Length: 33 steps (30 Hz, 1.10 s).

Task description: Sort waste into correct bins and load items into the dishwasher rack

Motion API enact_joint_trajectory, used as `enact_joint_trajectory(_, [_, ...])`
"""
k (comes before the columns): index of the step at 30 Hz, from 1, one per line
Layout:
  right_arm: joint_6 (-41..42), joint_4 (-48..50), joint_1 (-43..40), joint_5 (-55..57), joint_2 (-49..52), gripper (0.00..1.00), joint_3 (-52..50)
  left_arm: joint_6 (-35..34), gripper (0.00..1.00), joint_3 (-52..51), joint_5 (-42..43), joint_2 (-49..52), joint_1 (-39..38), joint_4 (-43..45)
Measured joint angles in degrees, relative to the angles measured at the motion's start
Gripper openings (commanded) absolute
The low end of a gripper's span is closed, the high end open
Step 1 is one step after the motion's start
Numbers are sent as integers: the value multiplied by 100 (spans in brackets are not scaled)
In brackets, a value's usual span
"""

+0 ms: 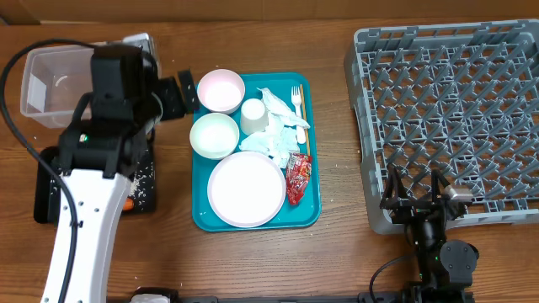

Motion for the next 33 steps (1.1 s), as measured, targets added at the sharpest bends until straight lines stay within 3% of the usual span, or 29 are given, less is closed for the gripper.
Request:
enact_joint_trajectory(5, [0, 7, 0, 0, 0, 100, 0, 0, 100, -11, 243, 133, 0, -1215])
enact_joint_trajectory(13, [140, 72, 0, -151, 0, 100, 0, 46, 100, -11, 981, 463, 0, -1773])
enact_joint_trajectory(22, [2653, 861, 0, -1552, 0, 100, 0, 459, 98, -11, 1869, 1082, -511, -1843])
enact_joint_trajectory(24, [3010, 979, 0, -1598, 0, 100, 0, 472, 98, -11, 1893, 1137, -710, -1840])
enact_joint_trajectory(25, [3224, 1169, 0, -1659, 2, 100, 0, 479, 91, -11, 1884, 1137, -835, -1799])
enact_joint_trajectory(30, [3600, 1696, 0, -1814, -2, 100, 35, 227, 91, -11, 1449, 1137, -1550, -1707])
enact_joint_trajectory(33, [3611, 1078, -2, -1786, 17, 100, 518, -444, 100, -11, 774, 1137, -1650, -1799])
